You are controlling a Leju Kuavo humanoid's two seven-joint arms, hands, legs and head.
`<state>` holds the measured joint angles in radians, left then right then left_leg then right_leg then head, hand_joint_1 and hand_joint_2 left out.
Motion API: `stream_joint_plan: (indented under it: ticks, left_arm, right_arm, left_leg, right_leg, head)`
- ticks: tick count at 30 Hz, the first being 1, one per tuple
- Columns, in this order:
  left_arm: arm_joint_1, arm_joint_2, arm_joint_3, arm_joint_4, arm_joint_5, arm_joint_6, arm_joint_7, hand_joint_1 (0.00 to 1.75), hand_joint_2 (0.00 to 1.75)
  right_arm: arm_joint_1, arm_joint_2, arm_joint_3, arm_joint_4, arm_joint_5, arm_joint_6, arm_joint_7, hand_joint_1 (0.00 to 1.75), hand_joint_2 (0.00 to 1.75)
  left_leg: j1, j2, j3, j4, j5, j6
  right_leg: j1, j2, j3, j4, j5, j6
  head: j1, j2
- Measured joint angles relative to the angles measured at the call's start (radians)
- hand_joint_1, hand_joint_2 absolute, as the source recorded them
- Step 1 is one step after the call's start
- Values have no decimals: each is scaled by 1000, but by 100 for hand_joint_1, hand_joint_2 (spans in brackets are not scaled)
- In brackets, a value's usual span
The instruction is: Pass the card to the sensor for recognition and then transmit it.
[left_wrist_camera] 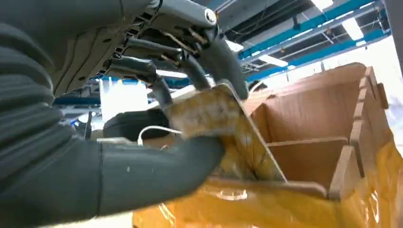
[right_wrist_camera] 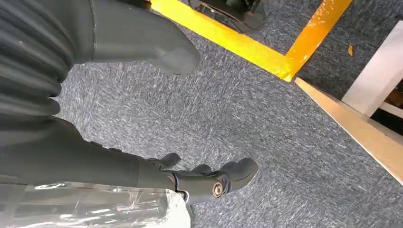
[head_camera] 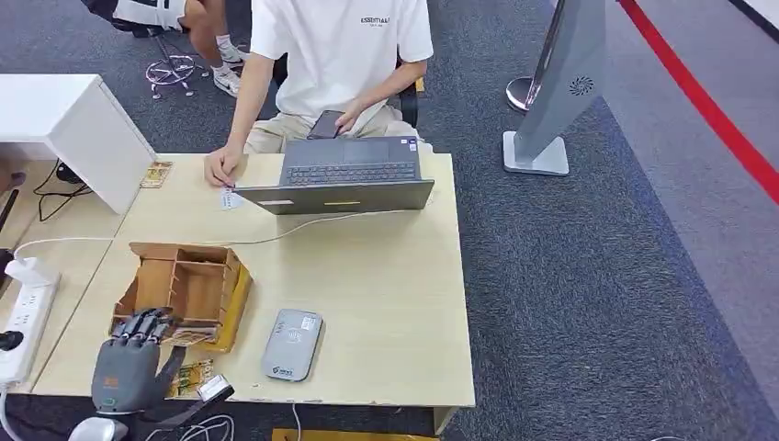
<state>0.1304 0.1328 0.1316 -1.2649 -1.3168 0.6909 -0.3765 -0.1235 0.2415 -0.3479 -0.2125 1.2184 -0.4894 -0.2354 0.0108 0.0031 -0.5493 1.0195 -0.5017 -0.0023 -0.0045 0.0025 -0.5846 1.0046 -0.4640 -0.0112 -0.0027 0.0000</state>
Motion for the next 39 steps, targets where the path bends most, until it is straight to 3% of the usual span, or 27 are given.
stream_joint_plan:
  ticks: [14, 17, 20, 23, 27, 33, 39]
  left_arm:
    - [-8, 45, -61, 49, 39, 3, 38, 175, 175]
    - [-8, 54, -73, 51, 56, 3, 58, 175, 175]
    - [-9, 58, -86, 50, 52, 3, 77, 175, 175]
    - [2, 58, -92, 22, 34, 4, 94, 175, 175]
    - [35, 75, -137, -102, 28, 4, 155, 175, 175]
    - [64, 141, -260, -389, 2, -42, 216, 175, 175]
    - [61, 187, -329, -551, 15, -48, 214, 175, 175]
  right_arm:
    - [2, 2, 3, -3, -21, -55, -6, 0, 175]
    - [6, 9, 3, -3, -24, -75, -7, 0, 175]
    - [5, 9, 9, -2, -16, -35, -2, 0, 175]
    - [6, 11, 13, -3, -31, -68, -2, 0, 175]
    - [10, 13, 18, -2, -48, -95, 2, 0, 175]
    - [13, 15, 18, -2, -76, -107, 1, 0, 175]
    - [14, 15, 18, -2, -87, -111, -7, 0, 175]
  left_leg:
    - [0, 0, 0, 0, 0, 0]
    - [0, 0, 0, 0, 0, 0]
    - [0, 0, 0, 0, 0, 0]
    - [0, 0, 0, 0, 0, 0]
    - [0, 0, 0, 0, 0, 0]
    - [0, 0, -1, 0, 0, 0]
    - [0, 0, 0, 0, 0, 0]
  right_leg:
    - [0, 0, 0, 0, 0, 0]
    - [0, 0, 0, 0, 0, 0]
    - [0, 0, 0, 0, 0, 0]
    - [0, 0, 0, 0, 0, 0]
    - [0, 0, 0, 0, 0, 0]
    - [0, 0, 0, 0, 0, 0]
    - [0, 0, 0, 0, 0, 0]
  head:
    - [0, 0]
    - [0, 0]
    - [-1, 0]
    - [0, 0]
    - [0, 0]
    - [1, 0]
    - [0, 0]
